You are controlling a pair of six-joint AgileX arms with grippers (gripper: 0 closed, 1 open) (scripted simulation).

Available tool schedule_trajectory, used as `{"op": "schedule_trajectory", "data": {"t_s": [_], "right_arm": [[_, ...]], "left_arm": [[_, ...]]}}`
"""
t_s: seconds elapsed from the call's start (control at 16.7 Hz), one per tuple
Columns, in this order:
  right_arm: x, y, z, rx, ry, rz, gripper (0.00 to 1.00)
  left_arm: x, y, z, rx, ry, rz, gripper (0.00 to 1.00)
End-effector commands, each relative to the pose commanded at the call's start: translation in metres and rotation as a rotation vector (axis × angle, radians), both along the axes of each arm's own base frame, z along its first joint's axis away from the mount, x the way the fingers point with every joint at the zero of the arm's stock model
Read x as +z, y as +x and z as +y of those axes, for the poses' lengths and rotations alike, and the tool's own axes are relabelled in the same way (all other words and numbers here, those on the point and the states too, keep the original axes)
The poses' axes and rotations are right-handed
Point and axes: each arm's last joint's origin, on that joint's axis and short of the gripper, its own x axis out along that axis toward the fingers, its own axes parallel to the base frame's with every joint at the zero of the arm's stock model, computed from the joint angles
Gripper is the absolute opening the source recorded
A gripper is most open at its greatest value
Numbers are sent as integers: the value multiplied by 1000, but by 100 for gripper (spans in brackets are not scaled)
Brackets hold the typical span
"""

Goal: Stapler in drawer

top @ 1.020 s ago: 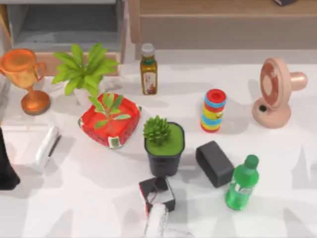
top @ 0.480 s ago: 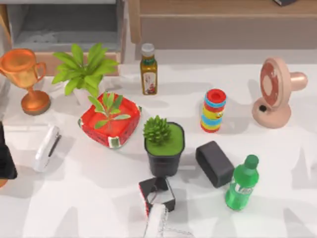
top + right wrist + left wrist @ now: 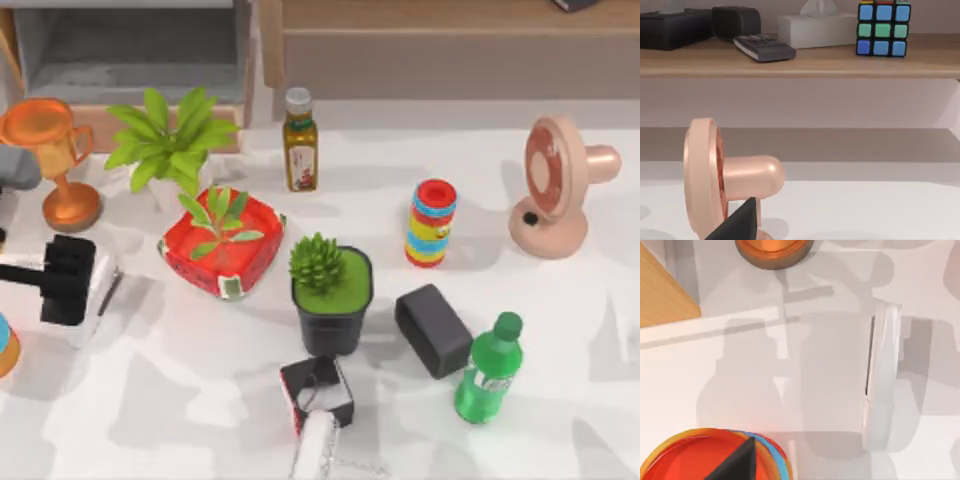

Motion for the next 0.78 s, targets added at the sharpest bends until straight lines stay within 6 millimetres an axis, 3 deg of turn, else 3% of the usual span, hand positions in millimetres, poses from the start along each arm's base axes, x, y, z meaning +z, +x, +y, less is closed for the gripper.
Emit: {"op": "schedule_trajectory", "data": {"t_s": [0.36,0.6,0.78], "right_arm": [[0,0,0,0,0,0,100],[0,0,0,0,0,0,100],[0,0,0,0,0,0,100]], "left_arm": [[-26,82,-23,-73,66,406,100],[-47,116,-28,-74,90,565,100],[-56,129,-30,-72,97,613,100]]}}
